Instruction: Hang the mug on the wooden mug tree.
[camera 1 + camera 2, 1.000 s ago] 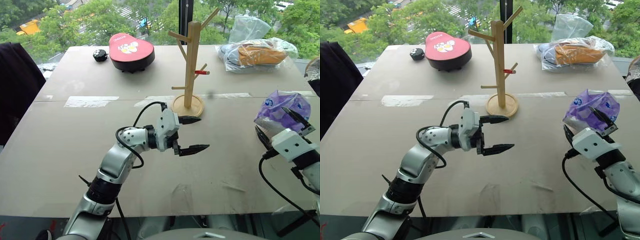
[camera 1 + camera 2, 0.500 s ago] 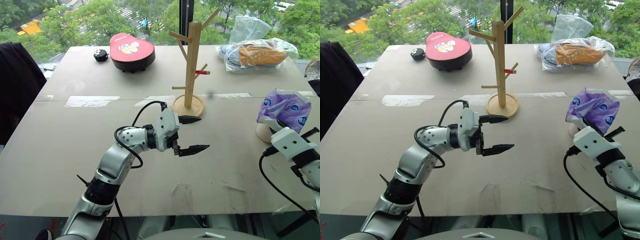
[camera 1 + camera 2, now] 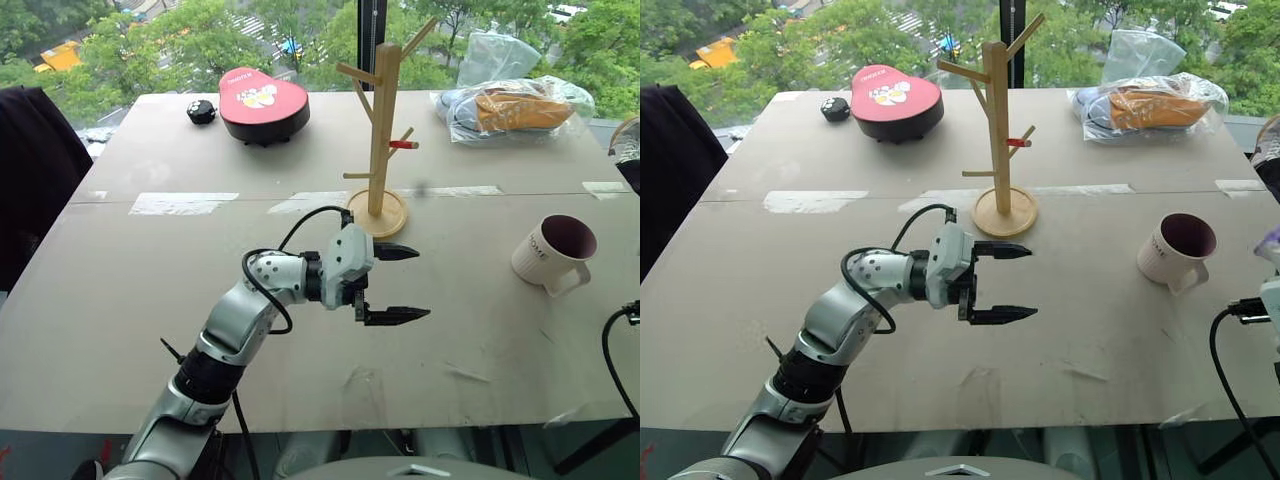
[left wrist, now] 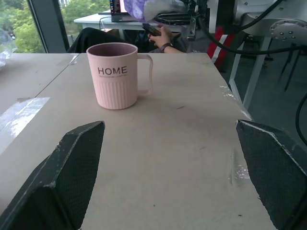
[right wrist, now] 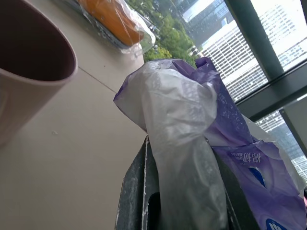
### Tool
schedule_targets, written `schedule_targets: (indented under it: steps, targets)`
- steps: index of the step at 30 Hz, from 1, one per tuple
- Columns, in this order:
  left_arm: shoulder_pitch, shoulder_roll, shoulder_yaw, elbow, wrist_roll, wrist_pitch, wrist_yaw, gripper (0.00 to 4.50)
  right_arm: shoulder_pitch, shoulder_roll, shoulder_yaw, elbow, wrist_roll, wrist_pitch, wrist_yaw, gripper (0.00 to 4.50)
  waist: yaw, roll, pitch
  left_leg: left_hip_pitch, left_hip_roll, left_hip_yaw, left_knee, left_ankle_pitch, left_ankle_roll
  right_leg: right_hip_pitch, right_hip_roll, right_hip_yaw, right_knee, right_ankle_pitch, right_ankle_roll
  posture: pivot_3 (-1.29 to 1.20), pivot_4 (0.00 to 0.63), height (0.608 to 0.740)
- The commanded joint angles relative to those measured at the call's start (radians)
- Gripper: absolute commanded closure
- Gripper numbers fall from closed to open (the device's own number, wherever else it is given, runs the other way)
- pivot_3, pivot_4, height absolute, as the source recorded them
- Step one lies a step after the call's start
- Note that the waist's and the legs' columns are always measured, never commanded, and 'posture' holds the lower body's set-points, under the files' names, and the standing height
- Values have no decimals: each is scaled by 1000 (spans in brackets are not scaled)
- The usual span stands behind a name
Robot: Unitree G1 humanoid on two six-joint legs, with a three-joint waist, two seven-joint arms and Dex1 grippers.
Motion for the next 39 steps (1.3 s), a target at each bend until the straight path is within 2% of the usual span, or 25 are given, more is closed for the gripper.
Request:
schedule_targets:
  steps: [1, 2, 6, 8, 14, 21, 29, 34, 39]
  targets:
    - [-14, -4, -1, -27, -2, -7, -3, 0, 29, 17, -10, 5, 28, 70, 12, 3288, 0, 0, 0, 0, 0, 0, 0, 0, 0, 0, 0, 0, 0, 0, 0, 0, 150, 740]
    - [-12, -1, -2, -28, -2, -7, -5, 0, 46, 25, 1, 2, 34, 104, 22, 2926, 0, 1, 0, 0, 0, 0, 0, 0, 0, 0, 0, 0, 0, 0, 0, 0, 150, 740]
    - [8, 11, 2, -34, -3, -9, -8, 0, 98, 72, 19, -38, 55, 152, 23, 951, 1, 1, -1, 0, 0, 0, 0, 0, 0, 0, 0, 0, 0, 0, 0, 0, 150, 740]
    - [16, 17, 4, -35, -5, -8, -6, 0, 133, 83, 43, -68, 82, 121, 57, 951, 1, 2, -1, 0, 0, 0, 0, 0, 0, 0, 0, 0, 0, 0, 0, 0, 150, 740]
    - [33, 29, -4, -30, 1, -15, -10, 0, 250, 55, 168, -213, 243, 244, 252, 951, -1, 3, -1, 0, 0, 0, 0, 0, 0, 0, 0, 0, 0, 0, 0, 0, 150, 740]
    - [31, 22, 8, -28, -5, -16, -1, 0, 107, 75, 248, -267, 274, 378, 161, 951, -7, 2, -2, 0, 0, 0, 1, 0, 0, 1, 0, -1, 0, 0, 0, 0, 150, 740]
    - [33, 19, 15, -27, -1, -20, 14, 0, -101, 182, 279, -207, 208, 505, -82, 951, -1, 2, -2, -1, 0, -1, 1, 0, 0, 0, 0, -1, 0, 0, 0, 0, 150, 740]
    - [37, 23, 21, -34, -4, -17, 23, 0, -98, 154, 238, -158, 153, 534, -136, 951, 1, 2, -2, -1, 0, -1, 1, 0, 0, 0, 0, -1, 0, 0, 0, 0, 150, 740]
    - [40, 26, 21, -41, -5, -15, 30, 0, -65, 102, 168, -162, 145, 499, -122, 951, 0, 3, -2, -1, 0, -1, 1, 0, 0, 0, 0, -1, 0, 0, 0, 0, 150, 740]
